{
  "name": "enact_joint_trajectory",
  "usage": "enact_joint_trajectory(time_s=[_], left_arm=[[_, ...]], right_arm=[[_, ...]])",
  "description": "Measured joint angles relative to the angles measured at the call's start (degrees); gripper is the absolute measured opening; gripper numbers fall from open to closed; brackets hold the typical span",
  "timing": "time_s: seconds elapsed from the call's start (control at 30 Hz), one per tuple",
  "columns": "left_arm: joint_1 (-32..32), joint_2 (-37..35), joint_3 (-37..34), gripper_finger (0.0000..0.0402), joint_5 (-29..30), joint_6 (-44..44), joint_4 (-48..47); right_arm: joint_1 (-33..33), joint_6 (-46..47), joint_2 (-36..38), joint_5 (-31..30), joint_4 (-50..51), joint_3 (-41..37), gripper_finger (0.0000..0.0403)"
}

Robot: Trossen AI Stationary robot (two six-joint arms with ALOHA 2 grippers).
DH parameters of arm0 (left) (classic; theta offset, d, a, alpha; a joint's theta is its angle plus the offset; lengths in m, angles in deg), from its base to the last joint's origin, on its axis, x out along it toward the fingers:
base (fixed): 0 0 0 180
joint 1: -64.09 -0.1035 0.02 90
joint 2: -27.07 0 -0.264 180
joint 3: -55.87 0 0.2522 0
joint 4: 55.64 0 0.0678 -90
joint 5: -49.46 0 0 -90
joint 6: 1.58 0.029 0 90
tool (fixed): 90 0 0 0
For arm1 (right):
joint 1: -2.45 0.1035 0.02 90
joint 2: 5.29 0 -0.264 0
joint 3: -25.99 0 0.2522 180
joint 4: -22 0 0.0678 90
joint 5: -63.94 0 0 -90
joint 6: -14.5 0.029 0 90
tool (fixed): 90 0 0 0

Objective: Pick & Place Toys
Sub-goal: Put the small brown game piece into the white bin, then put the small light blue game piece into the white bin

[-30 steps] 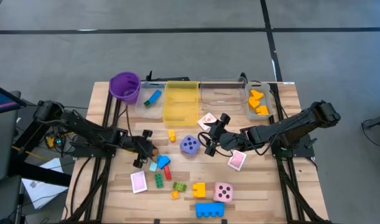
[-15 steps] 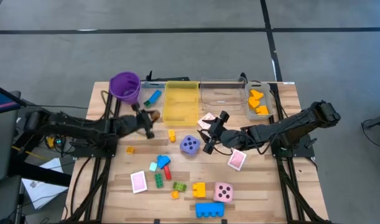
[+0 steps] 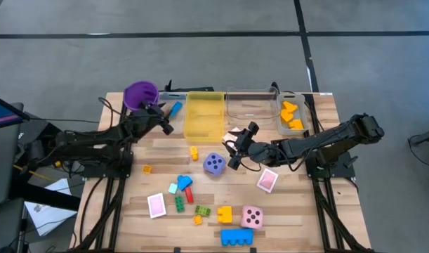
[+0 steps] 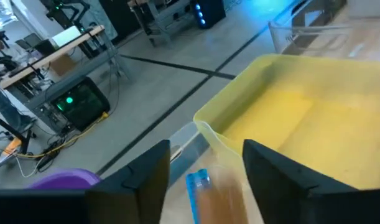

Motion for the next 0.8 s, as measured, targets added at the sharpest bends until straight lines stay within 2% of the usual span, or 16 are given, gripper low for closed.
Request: enact_joint_trajectory(time_s=[0.17,0.33,0.4,0.57,0.63,0.7,0.8], left_arm=[[0.0,0.0,0.0,0.0241,0.0,-0.1,-0.3],[1.3,0.0,0.0,0.0262,-2.1,-0.5,-0.6],[2.7,-0.2,0.0,0.0263,-7.1,-0.4,-1.7],[8.0,-0.2,0.0,0.0261,-28.0,-0.6,-7.6],[11.2,-0.2,0.0,0.0261,-34.6,-1.3,-10.5],[14.7,-0.2,0.0,0.0261,-38.0,-3.8,-12.7],[20.4,-0.2,0.0,0.0263,-38.6,-9.0,-14.0]], right_arm=[[0.0,0.0,0.0,0.0,0.1,0.0,0.0217],[0.3,0.0,0.0,0.0,0.6,0.0,0.0217],[0.6,0.1,0.0,0.0,1.4,0.0,0.0217],[1.4,1.4,0.0,0.2,3.3,0.0,0.0217],[1.8,1.6,0.0,0.2,3.5,0.0,0.0217],[2.1,1.6,0.0,0.2,3.7,0.0,0.0217],[2.2,2.1,0.0,0.2,4.6,0.0,0.0217]])
